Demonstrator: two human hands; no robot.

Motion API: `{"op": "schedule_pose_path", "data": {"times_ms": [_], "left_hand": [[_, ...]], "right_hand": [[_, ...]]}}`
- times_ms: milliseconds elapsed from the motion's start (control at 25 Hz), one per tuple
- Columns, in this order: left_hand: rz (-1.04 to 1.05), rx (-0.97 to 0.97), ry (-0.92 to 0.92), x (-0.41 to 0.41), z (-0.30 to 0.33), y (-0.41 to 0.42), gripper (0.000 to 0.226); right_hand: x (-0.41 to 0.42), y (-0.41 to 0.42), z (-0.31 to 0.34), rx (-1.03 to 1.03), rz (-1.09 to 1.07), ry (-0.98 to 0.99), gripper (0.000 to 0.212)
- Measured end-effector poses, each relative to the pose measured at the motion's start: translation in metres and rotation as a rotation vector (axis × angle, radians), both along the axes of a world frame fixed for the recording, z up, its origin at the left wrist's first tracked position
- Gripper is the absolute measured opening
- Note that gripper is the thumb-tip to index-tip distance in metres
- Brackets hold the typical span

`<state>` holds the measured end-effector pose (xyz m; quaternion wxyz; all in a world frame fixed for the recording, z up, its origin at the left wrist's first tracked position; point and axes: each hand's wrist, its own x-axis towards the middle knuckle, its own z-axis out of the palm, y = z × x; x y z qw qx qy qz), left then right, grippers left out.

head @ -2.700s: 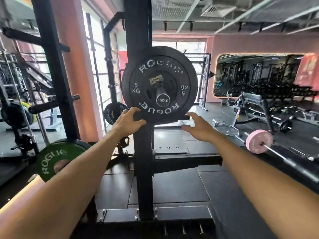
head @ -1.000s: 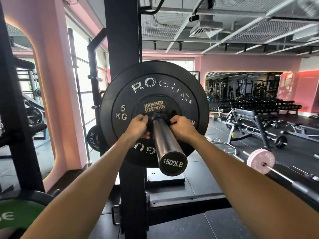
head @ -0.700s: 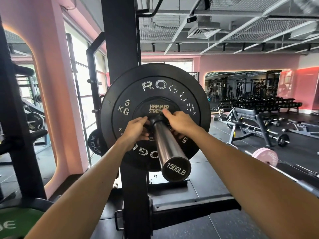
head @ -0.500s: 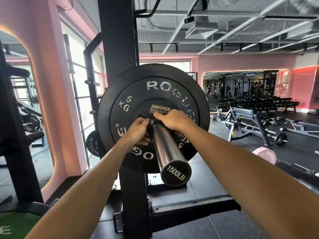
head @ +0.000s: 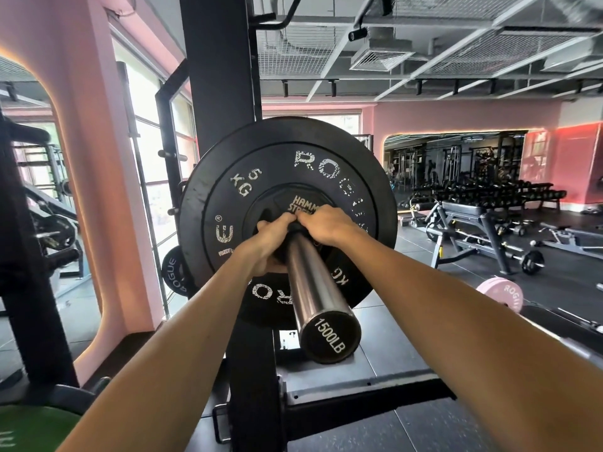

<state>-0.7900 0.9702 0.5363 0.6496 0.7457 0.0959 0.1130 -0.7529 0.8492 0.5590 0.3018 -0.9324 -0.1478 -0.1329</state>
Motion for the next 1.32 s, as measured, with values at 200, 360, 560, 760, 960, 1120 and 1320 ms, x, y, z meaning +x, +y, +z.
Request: {"op": "schedule_pose_path", "data": {"times_ms": [200, 360, 560, 760, 960, 1120, 1320], "left_hand": [[-0.029, -0.147, -0.053, 0.005, -0.004, -0.001, 0.062], [0.007, -0.165, -0.064, 0.006, -0.004, -0.005, 0.052], [0.011, -0.178, -0.075, 0.008, -0.006, -0.004, 0.054], [0.017, -0.115, -0.044, 0.007, -0.003, -0.004, 0.043], [0.021, 0.003, 0.001, 0.006, 0.003, -0.005, 0.043], [0.036, 0.091, 0.01, 0.01, 0.006, -0.004, 0.051], [0.042, 0.12, 0.023, 0.011, 0.007, -0.004, 0.05]], "right_hand": [[0.003, -0.001, 0.002, -0.013, 0.046, -0.013, 0.051], [0.004, 0.001, -0.004, 0.042, 0.018, -0.091, 0.046], [0.001, 0.003, -0.01, 0.141, -0.032, -0.12, 0.045], [0.001, 0.002, -0.015, 0.232, -0.055, -0.1, 0.05], [0.008, 0.001, -0.025, 0.362, -0.049, -0.069, 0.052], [0.009, 0.0, -0.029, 0.456, -0.03, -0.058, 0.054], [0.009, -0.005, -0.03, 0.458, 0.009, -0.066, 0.05]]}}
